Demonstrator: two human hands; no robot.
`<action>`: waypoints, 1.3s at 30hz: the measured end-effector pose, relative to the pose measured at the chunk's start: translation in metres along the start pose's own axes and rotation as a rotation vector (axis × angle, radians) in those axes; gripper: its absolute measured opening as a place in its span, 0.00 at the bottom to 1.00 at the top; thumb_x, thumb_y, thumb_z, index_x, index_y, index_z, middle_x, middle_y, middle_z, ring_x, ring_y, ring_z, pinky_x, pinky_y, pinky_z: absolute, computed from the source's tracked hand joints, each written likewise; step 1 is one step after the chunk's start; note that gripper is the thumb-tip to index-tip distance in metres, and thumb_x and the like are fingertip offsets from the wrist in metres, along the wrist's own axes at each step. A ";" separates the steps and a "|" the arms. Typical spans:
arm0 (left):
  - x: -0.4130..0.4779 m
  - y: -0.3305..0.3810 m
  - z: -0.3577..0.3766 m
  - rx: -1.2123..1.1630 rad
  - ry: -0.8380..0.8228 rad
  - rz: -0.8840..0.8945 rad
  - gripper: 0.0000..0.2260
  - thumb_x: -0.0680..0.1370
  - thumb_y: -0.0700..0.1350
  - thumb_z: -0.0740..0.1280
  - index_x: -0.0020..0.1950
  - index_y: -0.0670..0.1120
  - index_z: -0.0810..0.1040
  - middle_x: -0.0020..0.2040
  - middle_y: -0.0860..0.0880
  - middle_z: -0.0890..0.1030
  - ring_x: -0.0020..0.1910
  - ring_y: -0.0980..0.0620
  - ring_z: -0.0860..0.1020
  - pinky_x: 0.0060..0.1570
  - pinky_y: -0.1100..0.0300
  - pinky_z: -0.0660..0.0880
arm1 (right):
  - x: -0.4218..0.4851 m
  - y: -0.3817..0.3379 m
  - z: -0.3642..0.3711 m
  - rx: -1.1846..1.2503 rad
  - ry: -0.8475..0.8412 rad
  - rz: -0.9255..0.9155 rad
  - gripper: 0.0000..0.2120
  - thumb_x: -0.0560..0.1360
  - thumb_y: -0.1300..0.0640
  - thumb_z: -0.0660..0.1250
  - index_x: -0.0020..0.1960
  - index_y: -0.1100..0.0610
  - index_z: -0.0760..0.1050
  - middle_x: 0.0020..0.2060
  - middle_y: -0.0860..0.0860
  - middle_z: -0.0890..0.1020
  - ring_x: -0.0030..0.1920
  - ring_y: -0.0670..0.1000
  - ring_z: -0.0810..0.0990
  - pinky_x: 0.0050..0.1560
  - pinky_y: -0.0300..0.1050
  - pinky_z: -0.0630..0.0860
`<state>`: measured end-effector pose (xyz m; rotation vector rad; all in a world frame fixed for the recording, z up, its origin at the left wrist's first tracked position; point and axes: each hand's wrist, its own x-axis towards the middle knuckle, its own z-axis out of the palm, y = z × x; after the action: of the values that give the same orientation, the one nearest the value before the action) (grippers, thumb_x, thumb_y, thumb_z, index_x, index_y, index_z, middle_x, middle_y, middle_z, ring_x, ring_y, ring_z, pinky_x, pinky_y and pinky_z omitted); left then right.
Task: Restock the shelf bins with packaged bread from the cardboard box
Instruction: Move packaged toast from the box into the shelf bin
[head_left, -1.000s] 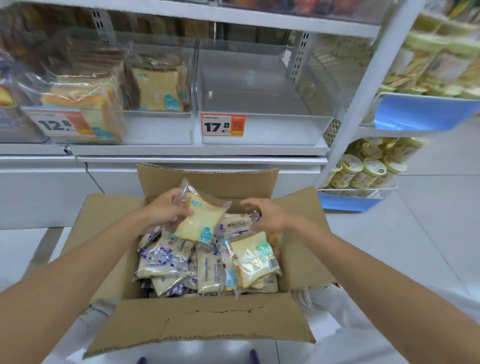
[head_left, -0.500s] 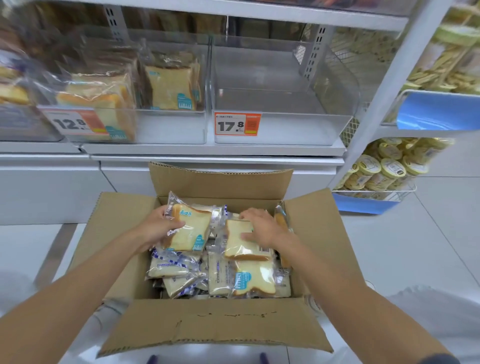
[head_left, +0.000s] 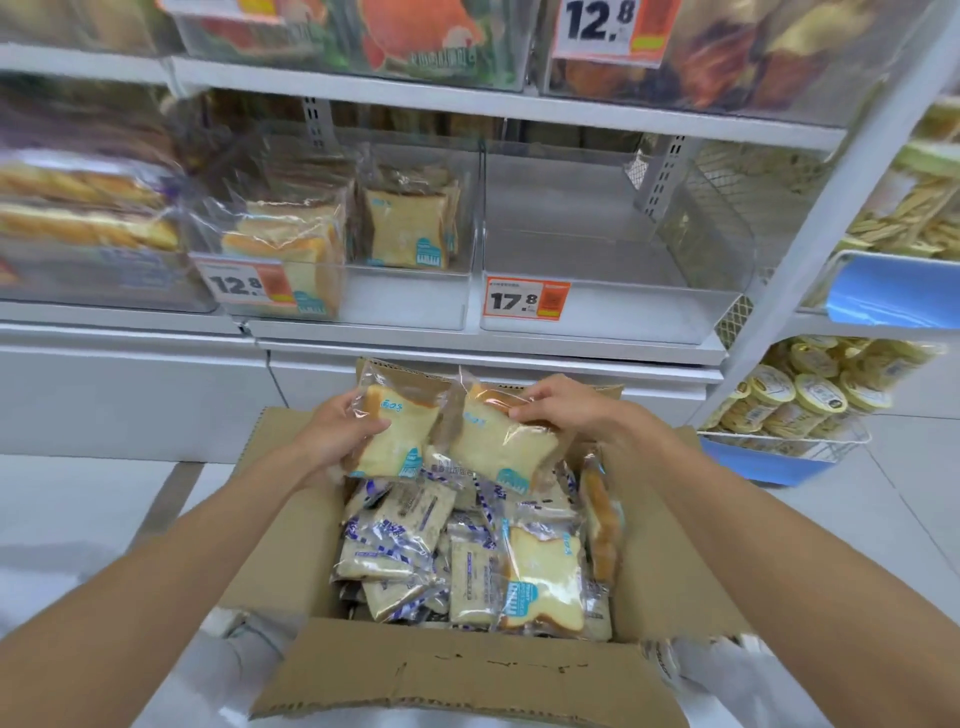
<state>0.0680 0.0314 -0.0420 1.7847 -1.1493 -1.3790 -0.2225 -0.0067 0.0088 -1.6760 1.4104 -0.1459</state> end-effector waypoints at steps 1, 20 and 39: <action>-0.002 0.004 -0.004 0.006 -0.010 0.005 0.26 0.76 0.43 0.72 0.73 0.50 0.68 0.46 0.40 0.82 0.37 0.48 0.77 0.35 0.58 0.74 | -0.001 -0.011 -0.004 -0.047 -0.021 -0.027 0.07 0.78 0.54 0.67 0.50 0.56 0.81 0.39 0.45 0.82 0.40 0.44 0.78 0.44 0.40 0.71; -0.047 0.105 -0.035 -0.029 -0.042 0.306 0.20 0.74 0.46 0.74 0.60 0.55 0.67 0.48 0.54 0.77 0.43 0.57 0.79 0.38 0.65 0.77 | 0.002 -0.138 -0.029 -0.326 -0.014 -0.303 0.49 0.64 0.40 0.77 0.78 0.43 0.54 0.75 0.44 0.64 0.70 0.47 0.68 0.71 0.48 0.65; 0.131 0.146 -0.154 1.087 0.345 0.514 0.25 0.83 0.59 0.46 0.76 0.50 0.62 0.73 0.47 0.68 0.74 0.47 0.62 0.73 0.42 0.51 | 0.176 -0.196 -0.070 -0.947 0.427 -0.199 0.43 0.59 0.33 0.76 0.66 0.53 0.69 0.61 0.52 0.78 0.59 0.56 0.77 0.57 0.50 0.76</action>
<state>0.1875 -0.1580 0.0683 2.0076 -2.1590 -0.0590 -0.0634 -0.2052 0.1065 -2.6838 1.7648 0.0819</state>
